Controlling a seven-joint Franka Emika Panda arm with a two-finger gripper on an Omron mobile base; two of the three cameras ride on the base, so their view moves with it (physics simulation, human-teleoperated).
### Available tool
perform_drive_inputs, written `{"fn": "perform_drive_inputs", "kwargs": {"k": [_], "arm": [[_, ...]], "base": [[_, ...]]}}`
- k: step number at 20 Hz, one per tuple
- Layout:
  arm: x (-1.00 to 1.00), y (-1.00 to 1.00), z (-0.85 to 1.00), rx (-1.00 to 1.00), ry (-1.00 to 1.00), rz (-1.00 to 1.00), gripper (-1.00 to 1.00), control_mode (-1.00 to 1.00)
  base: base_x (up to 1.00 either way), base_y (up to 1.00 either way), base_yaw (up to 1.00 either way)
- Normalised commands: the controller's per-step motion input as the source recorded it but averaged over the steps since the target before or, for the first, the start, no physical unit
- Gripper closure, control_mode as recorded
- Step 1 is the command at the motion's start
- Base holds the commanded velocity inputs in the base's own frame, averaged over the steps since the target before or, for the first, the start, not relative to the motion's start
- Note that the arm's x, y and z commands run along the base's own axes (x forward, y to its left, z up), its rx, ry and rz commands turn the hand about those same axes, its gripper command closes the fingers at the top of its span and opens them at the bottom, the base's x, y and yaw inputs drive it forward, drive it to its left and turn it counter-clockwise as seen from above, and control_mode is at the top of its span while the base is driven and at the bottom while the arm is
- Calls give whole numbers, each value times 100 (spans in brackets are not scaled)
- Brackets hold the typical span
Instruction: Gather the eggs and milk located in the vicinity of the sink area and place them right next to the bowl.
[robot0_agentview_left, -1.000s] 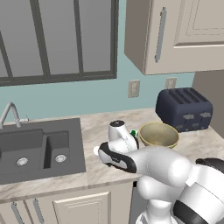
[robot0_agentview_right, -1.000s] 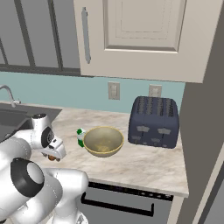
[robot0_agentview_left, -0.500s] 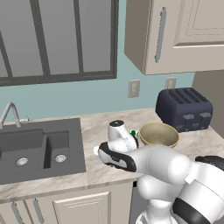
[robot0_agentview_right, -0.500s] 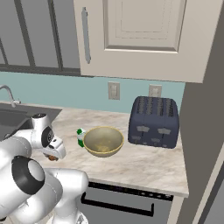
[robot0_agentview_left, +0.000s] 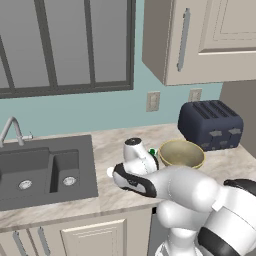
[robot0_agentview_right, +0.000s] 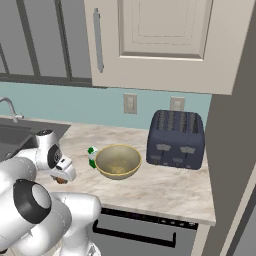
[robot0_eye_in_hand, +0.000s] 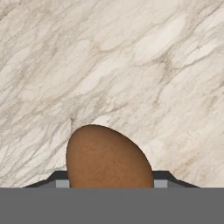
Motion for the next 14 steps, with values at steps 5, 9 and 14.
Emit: {"fn": "perform_drive_inputs", "kwargs": {"k": [5,9,14], "arm": [[0,-54,0,-11,0,-14,100,-100],[0,-63,0,-6,0,-13,100,-100],[7,-66,0,0,0,-13,100,-100]], "base": [[0,0,0],[0,0,0],[0,0,0]]}}
